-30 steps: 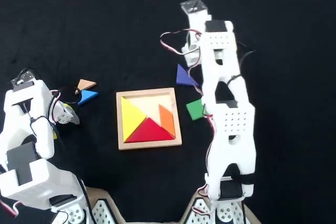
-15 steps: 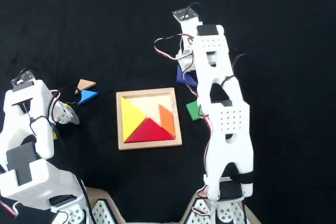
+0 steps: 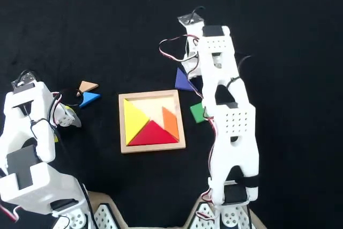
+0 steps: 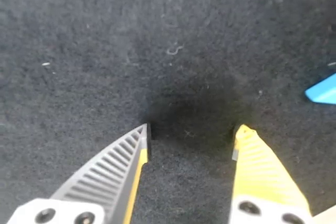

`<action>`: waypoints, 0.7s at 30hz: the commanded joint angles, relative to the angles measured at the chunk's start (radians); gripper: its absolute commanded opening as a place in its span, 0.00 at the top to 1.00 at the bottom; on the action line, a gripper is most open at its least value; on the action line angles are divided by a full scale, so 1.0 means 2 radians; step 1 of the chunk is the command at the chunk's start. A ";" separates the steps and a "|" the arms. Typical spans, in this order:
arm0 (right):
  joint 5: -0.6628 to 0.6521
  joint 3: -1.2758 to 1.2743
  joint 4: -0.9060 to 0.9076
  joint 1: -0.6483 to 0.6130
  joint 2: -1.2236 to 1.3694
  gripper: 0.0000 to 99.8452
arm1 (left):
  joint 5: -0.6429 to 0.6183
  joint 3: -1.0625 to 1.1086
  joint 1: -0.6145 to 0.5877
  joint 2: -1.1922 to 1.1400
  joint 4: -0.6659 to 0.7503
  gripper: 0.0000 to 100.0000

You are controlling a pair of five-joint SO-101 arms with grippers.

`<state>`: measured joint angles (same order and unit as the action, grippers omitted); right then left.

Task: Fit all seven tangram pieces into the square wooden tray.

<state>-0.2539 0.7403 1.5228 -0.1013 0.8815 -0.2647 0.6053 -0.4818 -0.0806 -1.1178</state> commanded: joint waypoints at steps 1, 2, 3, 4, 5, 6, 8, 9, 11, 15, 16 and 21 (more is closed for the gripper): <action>-0.004 0.001 0.025 0.007 -0.064 0.99 | 0.002 0.003 0.019 -0.002 0.010 0.74; -0.014 0.001 0.032 0.007 -0.072 0.99 | 0.002 0.003 0.019 -0.002 0.010 0.74; -0.022 0.000 0.038 0.006 -0.080 0.99 | 0.002 0.003 0.019 -0.002 0.010 0.74; -0.028 -0.006 0.039 0.005 -0.088 0.99 | 0.002 0.003 0.019 -0.002 0.010 0.74; -0.032 -0.015 0.038 0.005 -0.097 0.99 | 0.002 0.003 0.019 -0.002 0.010 0.74; -0.039 -0.030 0.033 0.004 -0.105 0.99 | 0.002 0.003 0.019 -0.002 0.010 0.74; -0.055 -0.069 0.012 -0.005 -0.124 0.99 | 0.002 0.003 0.019 -0.002 0.010 0.74; -0.061 -0.092 -0.002 -0.009 -0.135 0.99 | 0.002 0.003 0.019 -0.002 0.010 0.74; -0.075 -0.148 -0.036 -0.023 -0.163 0.99 | 0.002 0.003 0.019 -0.002 0.010 0.74; -0.100 -0.271 -0.117 -0.056 -0.223 0.99 | 0.002 0.003 0.019 -0.002 0.010 0.74; -0.101 -0.297 -0.140 -0.061 -0.234 0.99 | 0.002 0.003 0.019 -0.002 0.010 0.74; -0.077 -0.329 -0.176 -0.063 -0.241 0.81 | 0.002 0.003 0.019 -0.002 0.010 0.74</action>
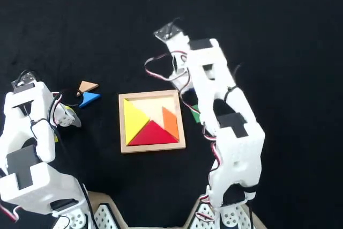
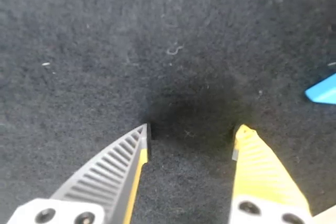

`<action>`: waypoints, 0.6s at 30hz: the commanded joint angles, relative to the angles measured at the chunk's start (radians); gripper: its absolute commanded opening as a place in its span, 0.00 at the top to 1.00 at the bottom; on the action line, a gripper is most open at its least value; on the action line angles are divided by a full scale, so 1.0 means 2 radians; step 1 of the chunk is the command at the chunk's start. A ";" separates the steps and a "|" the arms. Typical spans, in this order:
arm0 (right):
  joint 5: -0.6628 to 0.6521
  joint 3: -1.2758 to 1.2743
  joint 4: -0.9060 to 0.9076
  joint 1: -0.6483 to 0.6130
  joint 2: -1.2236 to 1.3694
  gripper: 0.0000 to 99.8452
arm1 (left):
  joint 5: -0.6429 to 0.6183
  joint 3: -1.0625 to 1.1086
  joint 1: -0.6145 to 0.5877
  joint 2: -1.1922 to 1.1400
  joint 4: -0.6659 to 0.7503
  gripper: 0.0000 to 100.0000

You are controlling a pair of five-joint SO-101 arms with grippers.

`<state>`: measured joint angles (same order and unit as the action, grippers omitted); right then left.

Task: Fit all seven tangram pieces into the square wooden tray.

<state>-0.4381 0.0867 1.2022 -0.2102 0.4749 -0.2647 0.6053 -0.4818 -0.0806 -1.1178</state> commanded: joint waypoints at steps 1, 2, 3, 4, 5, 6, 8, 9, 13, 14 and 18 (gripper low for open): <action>0.027 -0.001 -0.015 -0.010 -0.040 0.79 | 0.002 0.003 0.019 -0.002 0.010 0.74; 0.030 -0.001 -0.015 -0.012 -0.041 0.79 | 0.002 0.003 0.019 -0.002 0.010 0.74; 0.029 -0.001 -0.011 -0.019 -0.041 0.80 | 0.002 0.003 0.019 -0.002 0.010 0.74; 0.029 0.003 -0.005 -0.028 -0.040 0.81 | 0.002 0.003 0.019 -0.002 0.010 0.74; 0.031 0.006 0.000 -0.036 -0.037 0.81 | 0.002 0.003 0.019 -0.002 0.010 0.74; 0.033 0.007 0.005 -0.044 -0.037 0.82 | 0.002 0.003 0.019 -0.002 0.010 0.74; 0.034 0.006 0.007 -0.054 -0.037 0.82 | 0.002 0.003 0.019 -0.002 0.010 0.74; 0.034 0.006 0.006 -0.055 -0.037 0.82 | 0.002 0.003 0.019 -0.002 0.010 0.74; 0.034 0.007 -0.008 -0.052 -0.036 0.82 | 0.002 0.003 0.019 -0.002 0.010 0.74; 0.034 0.005 -0.012 -0.051 -0.036 0.82 | 0.002 0.003 0.020 -0.002 0.010 0.74; 0.031 0.023 -0.015 -0.038 -0.013 0.82 | 0.002 0.002 0.020 -0.002 0.010 0.74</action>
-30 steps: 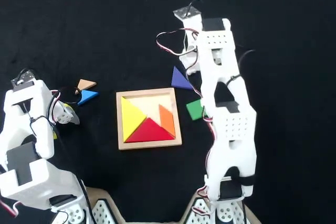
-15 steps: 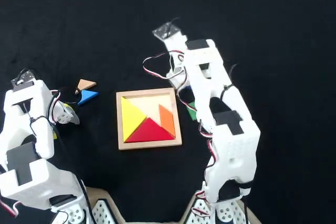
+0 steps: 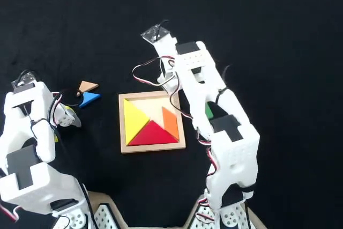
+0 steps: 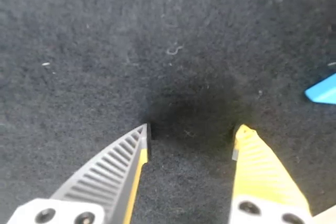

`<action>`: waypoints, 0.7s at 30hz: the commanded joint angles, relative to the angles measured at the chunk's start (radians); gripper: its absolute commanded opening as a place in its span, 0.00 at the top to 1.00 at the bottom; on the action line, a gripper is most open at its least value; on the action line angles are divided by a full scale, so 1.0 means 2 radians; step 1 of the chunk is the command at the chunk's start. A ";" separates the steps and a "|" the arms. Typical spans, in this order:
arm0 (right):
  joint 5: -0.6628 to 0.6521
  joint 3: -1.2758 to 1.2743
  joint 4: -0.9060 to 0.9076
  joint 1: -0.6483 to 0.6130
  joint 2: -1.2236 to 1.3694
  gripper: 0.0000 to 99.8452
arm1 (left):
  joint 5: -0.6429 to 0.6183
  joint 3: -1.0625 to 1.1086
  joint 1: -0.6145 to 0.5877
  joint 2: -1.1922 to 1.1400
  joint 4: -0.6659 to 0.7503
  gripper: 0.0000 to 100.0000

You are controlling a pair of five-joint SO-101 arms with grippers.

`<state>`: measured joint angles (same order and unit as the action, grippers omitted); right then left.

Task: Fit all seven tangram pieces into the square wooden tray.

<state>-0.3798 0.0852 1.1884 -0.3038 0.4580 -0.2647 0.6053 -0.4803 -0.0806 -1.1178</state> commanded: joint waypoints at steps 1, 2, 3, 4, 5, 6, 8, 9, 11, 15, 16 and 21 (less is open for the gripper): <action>0.002 0.033 -0.005 0.012 0.003 0.82 | 0.002 0.002 0.019 -0.002 0.010 0.74; 0.002 0.040 -0.004 0.015 0.010 0.82 | 0.002 0.002 0.019 -0.002 0.010 0.74; 0.002 0.048 0.000 0.016 0.017 0.81 | 0.002 0.002 0.019 -0.002 0.010 0.74; 0.002 0.058 0.005 0.017 0.024 0.81 | 0.002 0.002 0.019 -0.002 0.010 0.74; 0.001 0.066 0.010 0.017 0.031 0.81 | 0.002 0.002 0.019 -0.002 0.010 0.74; 0.001 0.075 0.015 0.017 0.039 0.81 | 0.002 0.002 0.019 -0.002 0.010 0.74; 0.001 0.088 0.019 0.017 0.053 0.81 | 0.002 0.002 0.019 -0.002 0.010 0.74; 0.001 0.092 0.019 0.018 0.059 0.81 | 0.002 0.002 0.019 -0.002 0.010 0.74; 0.001 0.100 0.019 0.025 0.065 0.81 | 0.002 0.002 0.019 -0.002 0.010 0.74; 0.001 0.105 0.029 0.043 0.055 0.81 | 0.002 0.002 0.019 -0.002 0.010 0.74; 0.000 0.106 0.031 0.044 0.049 0.81 | 0.002 0.002 0.019 -0.002 0.010 0.74; 0.000 0.092 0.030 0.043 0.023 0.81 | 0.002 0.002 0.019 -0.002 0.011 0.74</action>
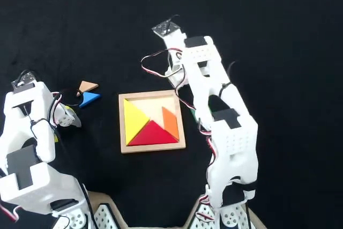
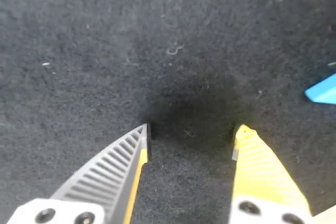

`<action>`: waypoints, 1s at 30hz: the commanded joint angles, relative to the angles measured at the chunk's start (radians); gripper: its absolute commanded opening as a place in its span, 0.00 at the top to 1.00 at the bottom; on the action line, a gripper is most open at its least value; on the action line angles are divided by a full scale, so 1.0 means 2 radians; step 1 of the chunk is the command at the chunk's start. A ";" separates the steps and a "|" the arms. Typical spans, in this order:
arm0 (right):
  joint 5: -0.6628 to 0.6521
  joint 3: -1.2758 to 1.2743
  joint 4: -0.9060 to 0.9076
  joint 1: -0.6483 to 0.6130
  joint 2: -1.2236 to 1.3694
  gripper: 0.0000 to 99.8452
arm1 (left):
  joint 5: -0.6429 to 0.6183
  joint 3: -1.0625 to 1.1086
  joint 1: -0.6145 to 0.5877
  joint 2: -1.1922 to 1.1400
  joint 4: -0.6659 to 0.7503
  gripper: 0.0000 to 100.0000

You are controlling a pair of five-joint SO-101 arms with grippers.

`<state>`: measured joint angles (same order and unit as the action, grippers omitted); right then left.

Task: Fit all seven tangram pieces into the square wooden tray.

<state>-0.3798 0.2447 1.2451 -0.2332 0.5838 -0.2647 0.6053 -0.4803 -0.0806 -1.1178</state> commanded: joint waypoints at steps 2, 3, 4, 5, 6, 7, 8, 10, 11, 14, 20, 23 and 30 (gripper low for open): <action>0.000 0.013 0.001 0.008 -0.038 0.81 | 0.002 0.002 0.019 -0.002 0.011 0.74; 0.000 0.014 -0.002 0.008 -0.035 0.81 | 0.002 0.002 0.019 -0.002 0.011 0.74; 0.000 0.014 -0.008 0.008 -0.031 0.81 | 0.002 0.002 0.019 -0.002 0.011 0.74; 0.000 0.014 -0.013 0.007 -0.026 0.81 | 0.002 0.002 0.019 -0.002 0.011 0.74; -0.001 0.014 -0.018 0.006 -0.021 0.81 | 0.002 0.002 0.019 -0.002 0.011 0.74; -0.006 0.014 -0.020 0.005 -0.016 0.81 | 0.002 0.002 0.019 -0.002 0.011 0.74; -0.012 0.015 -0.021 0.000 -0.015 0.81 | 0.002 0.002 0.019 -0.002 0.011 0.74; -0.017 0.015 -0.021 -0.008 -0.013 0.81 | 0.002 0.002 0.019 -0.002 0.011 0.74; -0.016 0.015 -0.020 -0.009 -0.013 0.81 | 0.002 0.002 0.019 -0.002 0.011 0.74; -0.015 0.019 -0.020 -0.015 -0.014 0.81 | 0.002 0.002 0.019 -0.002 0.011 0.74; -0.016 0.022 -0.017 -0.017 -0.014 0.81 | 0.002 0.002 0.019 -0.002 0.011 0.74; -0.017 0.023 -0.010 -0.020 -0.018 0.81 | 0.002 0.002 0.019 -0.002 0.011 0.74; -0.035 0.023 -0.019 -0.021 -0.003 0.81 | 0.002 0.002 0.019 -0.002 0.011 0.74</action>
<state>-0.4104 0.2447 1.2206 -0.2639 0.5777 -0.2647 0.6053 -0.4803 -0.0806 -1.1178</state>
